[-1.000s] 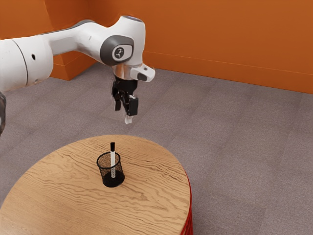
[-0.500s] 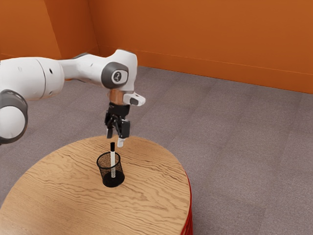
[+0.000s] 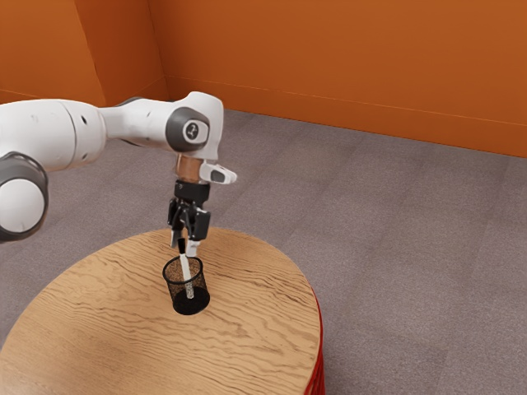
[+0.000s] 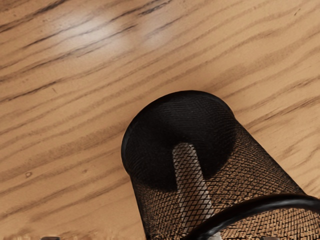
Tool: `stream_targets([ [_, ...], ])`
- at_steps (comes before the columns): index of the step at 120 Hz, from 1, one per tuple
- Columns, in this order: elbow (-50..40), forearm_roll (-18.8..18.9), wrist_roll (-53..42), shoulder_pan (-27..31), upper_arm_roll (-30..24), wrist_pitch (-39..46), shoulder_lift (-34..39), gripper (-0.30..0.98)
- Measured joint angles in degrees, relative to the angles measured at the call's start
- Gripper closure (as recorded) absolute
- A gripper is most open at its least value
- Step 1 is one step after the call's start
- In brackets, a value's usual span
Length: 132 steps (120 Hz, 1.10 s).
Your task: Take the marker out of the pen holder and place it to the left of the pen holder.
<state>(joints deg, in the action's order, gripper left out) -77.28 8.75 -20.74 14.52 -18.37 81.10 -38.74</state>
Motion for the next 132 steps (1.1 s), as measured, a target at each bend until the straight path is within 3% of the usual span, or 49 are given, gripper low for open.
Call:
stream_targets([
  [10,0.06,-1.43,-0.06,0.41,0.0,-1.96,0.05,0.21],
  [27,0.58,-1.93,-0.15,0.21,0.08,-3.8,-0.49,0.41],
  [61,1.15,-1.88,0.94,0.23,0.07,-2.79,-0.49,0.68],
  [84,0.45,-1.59,2.15,0.28,0.17,-2.3,1.69,0.73],
  [132,-7.51,-1.45,3.57,0.81,0.1,-3.33,14.42,0.75],
])
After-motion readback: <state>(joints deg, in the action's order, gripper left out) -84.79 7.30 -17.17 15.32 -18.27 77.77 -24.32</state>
